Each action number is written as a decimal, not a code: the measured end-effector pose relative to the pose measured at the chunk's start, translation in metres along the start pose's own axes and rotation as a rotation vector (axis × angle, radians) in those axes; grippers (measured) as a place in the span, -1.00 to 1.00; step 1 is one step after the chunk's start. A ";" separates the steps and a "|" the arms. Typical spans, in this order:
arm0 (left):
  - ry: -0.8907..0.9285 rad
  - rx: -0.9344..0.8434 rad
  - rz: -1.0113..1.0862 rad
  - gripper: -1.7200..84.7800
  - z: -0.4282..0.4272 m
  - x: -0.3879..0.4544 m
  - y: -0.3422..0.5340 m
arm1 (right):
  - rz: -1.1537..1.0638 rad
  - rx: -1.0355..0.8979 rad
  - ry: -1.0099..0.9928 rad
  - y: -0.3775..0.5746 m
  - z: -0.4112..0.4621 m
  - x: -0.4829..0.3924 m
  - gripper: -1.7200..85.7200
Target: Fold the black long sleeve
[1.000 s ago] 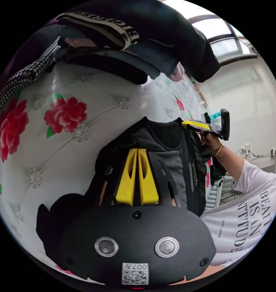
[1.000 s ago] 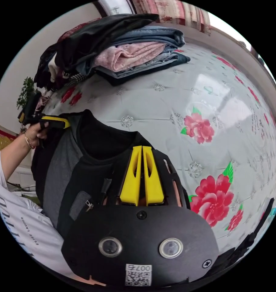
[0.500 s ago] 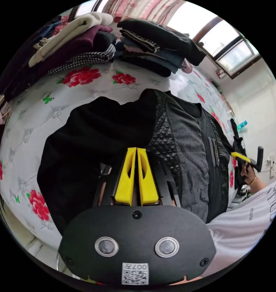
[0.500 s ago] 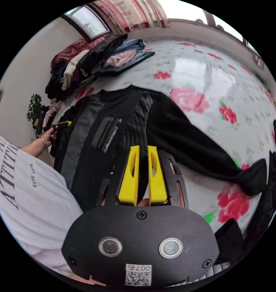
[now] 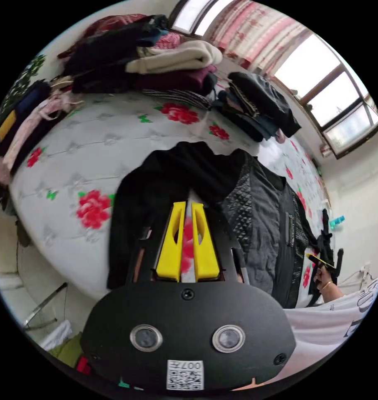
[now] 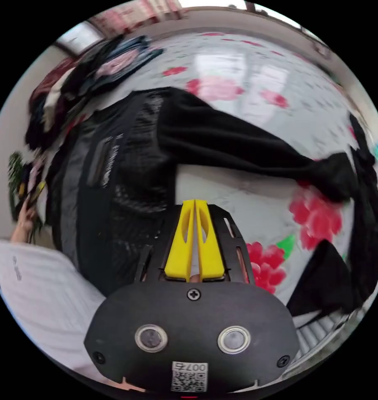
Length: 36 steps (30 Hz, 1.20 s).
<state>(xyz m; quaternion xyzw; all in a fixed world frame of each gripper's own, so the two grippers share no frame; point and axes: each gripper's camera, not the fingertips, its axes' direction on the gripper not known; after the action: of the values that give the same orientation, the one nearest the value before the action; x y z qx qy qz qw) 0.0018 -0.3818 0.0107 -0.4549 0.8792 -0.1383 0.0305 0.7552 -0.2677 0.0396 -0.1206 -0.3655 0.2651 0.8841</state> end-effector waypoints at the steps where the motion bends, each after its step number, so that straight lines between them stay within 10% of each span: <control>1: -0.024 0.009 -0.018 -0.83 -0.006 -0.006 0.006 | 0.032 0.037 -0.046 0.002 -0.009 0.007 -0.97; 8: -0.135 -0.129 -0.189 -0.64 0.002 -0.057 0.057 | -0.006 0.111 -0.183 0.008 -0.034 -0.030 -0.97; 17: -0.356 -0.211 -0.062 -0.96 0.023 -0.046 0.024 | -0.192 0.091 -0.329 0.025 -0.032 -0.126 -0.97; 23: -0.534 0.249 -0.140 -0.98 -0.100 -0.098 -0.021 | -0.245 0.102 -0.311 0.044 -0.053 -0.134 -0.97; 27: -0.355 0.164 -0.333 -0.98 -0.098 -0.165 -0.033 | -0.183 0.071 -0.343 0.062 -0.047 -0.125 -0.97; 36: -0.149 0.487 0.037 -0.97 -0.135 -0.057 -0.076 | -0.184 0.104 -0.335 0.082 -0.059 -0.140 -0.97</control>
<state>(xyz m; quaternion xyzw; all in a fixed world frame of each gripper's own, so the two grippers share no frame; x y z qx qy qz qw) 0.0718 -0.3482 0.1565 -0.4270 0.8235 -0.3113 0.2065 0.6827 -0.2786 -0.1167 0.0048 -0.5029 0.2181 0.8364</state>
